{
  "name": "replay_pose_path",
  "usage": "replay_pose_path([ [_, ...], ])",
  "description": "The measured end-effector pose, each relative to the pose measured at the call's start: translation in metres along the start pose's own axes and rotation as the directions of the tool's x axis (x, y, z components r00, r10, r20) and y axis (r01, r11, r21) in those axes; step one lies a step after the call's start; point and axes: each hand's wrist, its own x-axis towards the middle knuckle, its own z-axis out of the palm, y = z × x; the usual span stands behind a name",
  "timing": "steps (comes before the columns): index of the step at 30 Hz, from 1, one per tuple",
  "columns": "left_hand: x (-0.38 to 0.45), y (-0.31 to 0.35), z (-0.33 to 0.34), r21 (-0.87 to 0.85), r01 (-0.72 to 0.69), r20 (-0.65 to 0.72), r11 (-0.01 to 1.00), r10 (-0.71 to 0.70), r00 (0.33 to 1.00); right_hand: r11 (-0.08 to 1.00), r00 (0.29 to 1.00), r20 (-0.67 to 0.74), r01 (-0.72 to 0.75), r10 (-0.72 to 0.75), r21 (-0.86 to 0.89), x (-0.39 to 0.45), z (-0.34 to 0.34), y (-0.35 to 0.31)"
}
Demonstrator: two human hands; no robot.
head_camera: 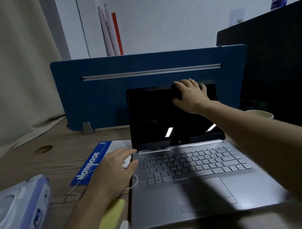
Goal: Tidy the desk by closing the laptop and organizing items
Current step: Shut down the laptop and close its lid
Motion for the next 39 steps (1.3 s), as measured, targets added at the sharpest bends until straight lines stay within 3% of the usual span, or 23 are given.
replay_pose_path([
  [6, 0.000, 0.002, -0.002, -0.022, 0.024, -0.003, 0.999, -0.024, 1.000, 0.996, 0.995, -0.095, 0.005, -0.013, -0.092, -0.004, -0.014, -0.004],
  [15, -0.002, 0.006, -0.013, -0.007, 0.054, 0.025, 0.999, -0.054, 0.998, 0.998, 0.963, -0.264, 0.041, -0.054, -0.053, -0.043, -0.049, -0.016],
  [27, -0.020, 0.008, -0.038, -0.162, 0.113, -0.110, 0.980, -0.131, 0.985, 0.987, 0.916, -0.371, 0.124, -0.153, -0.101, -0.184, -0.062, -0.018],
  [30, -0.025, 0.012, -0.036, -0.160, 0.092, -0.068, 0.983, -0.104, 0.992, 0.977, 0.925, -0.320, 0.176, -0.206, -0.121, -0.229, -0.055, -0.015],
  [34, -0.030, 0.016, -0.031, -0.171, 0.100, 0.068, 0.980, -0.089, 0.994, 0.969, 0.966, -0.087, 0.239, -0.243, -0.060, -0.274, -0.045, -0.004],
  [39, -0.034, 0.010, -0.030, -0.078, 0.177, 0.231, 0.981, -0.155, 0.961, 0.967, 0.962, 0.103, 0.248, -0.253, 0.064, -0.298, -0.039, 0.011],
])
